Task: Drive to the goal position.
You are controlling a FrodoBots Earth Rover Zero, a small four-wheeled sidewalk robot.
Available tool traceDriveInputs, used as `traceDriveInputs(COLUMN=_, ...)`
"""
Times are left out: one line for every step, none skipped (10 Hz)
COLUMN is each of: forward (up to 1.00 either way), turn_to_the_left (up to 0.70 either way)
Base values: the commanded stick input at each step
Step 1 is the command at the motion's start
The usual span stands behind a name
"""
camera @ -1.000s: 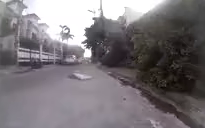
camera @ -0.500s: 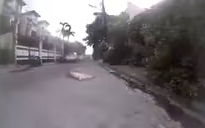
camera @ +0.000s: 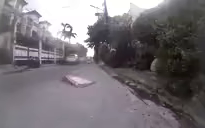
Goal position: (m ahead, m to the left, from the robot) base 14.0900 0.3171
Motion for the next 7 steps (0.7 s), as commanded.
traceDriveInputs(forward=1.0, turn_to_the_left=-0.11)
traceDriveInputs(forward=1.0, turn_to_the_left=0.0)
traceDriveInputs(forward=1.0, turn_to_the_left=0.0)
traceDriveInputs(forward=1.0, turn_to_the_left=0.0)
traceDriveInputs(forward=1.0, turn_to_the_left=0.0)
traceDriveInputs(forward=1.0, turn_to_the_left=0.0)
traceDriveInputs(forward=1.0, turn_to_the_left=0.0)
